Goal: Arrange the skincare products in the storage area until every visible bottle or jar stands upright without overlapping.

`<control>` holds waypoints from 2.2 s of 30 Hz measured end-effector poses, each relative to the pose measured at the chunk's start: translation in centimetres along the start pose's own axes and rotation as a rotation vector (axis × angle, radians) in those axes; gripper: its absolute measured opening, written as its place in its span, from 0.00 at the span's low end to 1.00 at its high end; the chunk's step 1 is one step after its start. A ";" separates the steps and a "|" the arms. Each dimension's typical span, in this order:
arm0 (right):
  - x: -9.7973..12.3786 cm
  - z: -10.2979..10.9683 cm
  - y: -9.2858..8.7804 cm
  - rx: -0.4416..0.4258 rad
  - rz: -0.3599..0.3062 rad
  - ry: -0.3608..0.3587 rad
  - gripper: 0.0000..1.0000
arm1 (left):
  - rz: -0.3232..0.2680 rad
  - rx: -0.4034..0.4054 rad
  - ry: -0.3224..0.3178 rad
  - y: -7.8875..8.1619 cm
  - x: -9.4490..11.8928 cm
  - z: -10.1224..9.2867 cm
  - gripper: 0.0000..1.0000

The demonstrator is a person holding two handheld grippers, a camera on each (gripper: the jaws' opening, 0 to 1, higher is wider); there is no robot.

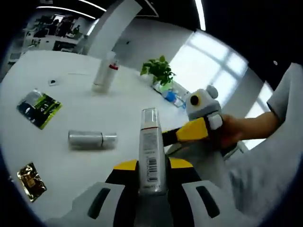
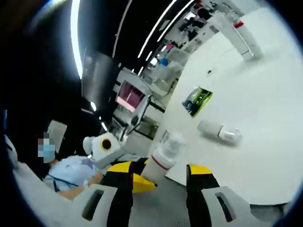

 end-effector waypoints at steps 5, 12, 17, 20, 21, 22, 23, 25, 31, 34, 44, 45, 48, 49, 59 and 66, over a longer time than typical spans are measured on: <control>0.5 -1.9 0.4 -0.139 -0.055 -0.027 0.21 | 0.022 -0.039 0.030 -0.4 -0.6 -0.6 0.17; 0.8 0.1 0.4 0.097 -0.008 -0.016 0.15 | 0.049 -0.055 -0.026 -0.9 -1.0 -1.0 0.17; 0.8 1.8 0.0 0.250 0.084 0.041 0.15 | 0.030 0.023 -0.160 -0.8 -0.8 -2.1 0.18; 1.3 3.0 -0.2 0.302 0.122 0.114 0.14 | 0.018 0.097 -0.275 -0.6 -0.3 -3.1 0.19; 1.5 3.4 -0.2 0.313 0.130 0.145 0.14 | 0.007 0.118 -0.320 -0.3 -0.1 -3.5 0.20; 1.8 3.9 -0.2 0.327 0.131 0.180 0.14 | -0.007 0.129 -0.365 -0.1 0.2 -4.0 0.20; 1.9 4.3 -0.2 0.338 0.131 0.203 0.14 | -0.020 0.134 -0.388 0.2 0.4 -4.3 0.20; 2.3 5.3 -0.4 0.372 0.137 0.275 0.14 | -0.030 0.150 -0.455 0.4 0.9 -5.0 0.21; 2.1 6.7 -0.9 0.415 0.168 0.334 0.14 | -0.015 0.177 -0.556 0.2 1.3 -6.3 0.20; 1.8 7.0 -1.1 0.415 0.174 0.334 0.15 | -0.022 0.154 -0.562 0.2 1.7 -6.4 0.20; 0.2 4.1 1.1 0.232 0.004 0.141 0.15 | -0.089 0.092 -0.276 0.8 1.6 -2.5 0.19; 0.1 3.8 1.2 0.194 -0.009 0.124 0.15 | -0.096 0.088 -0.226 0.9 1.5 -1.9 0.19; -0.6 2.9 1.2 0.134 -0.034 0.062 0.18 | -0.073 0.028 -0.093 0.6 1.3 -0.3 0.19; -0.8 2.6 1.1 0.128 -0.032 0.039 0.19 | -0.057 0.006 -0.043 0.3 1.2 0.1 0.19; -2.0 0.8 0.3 -0.012 -0.033 -0.076 0.21 | 0.066 -0.241 0.209 -0.8 0.8 1.1 0.19; -1.3 1.5 0.2 0.135 0.033 -0.072 0.17 | 0.042 -0.245 0.185 -0.7 0.8 0.8 0.19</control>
Point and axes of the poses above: the point that each gripper's makers call its tool centre point, and the gripper's own axes: x roughly backward along the fingers, z roughly to its left, y roughly out of its top, the point moved 2 cm from there along x, roughly backward along the fingers, and after that the axes turned 12 degrees about z, right-handed, at the moved point
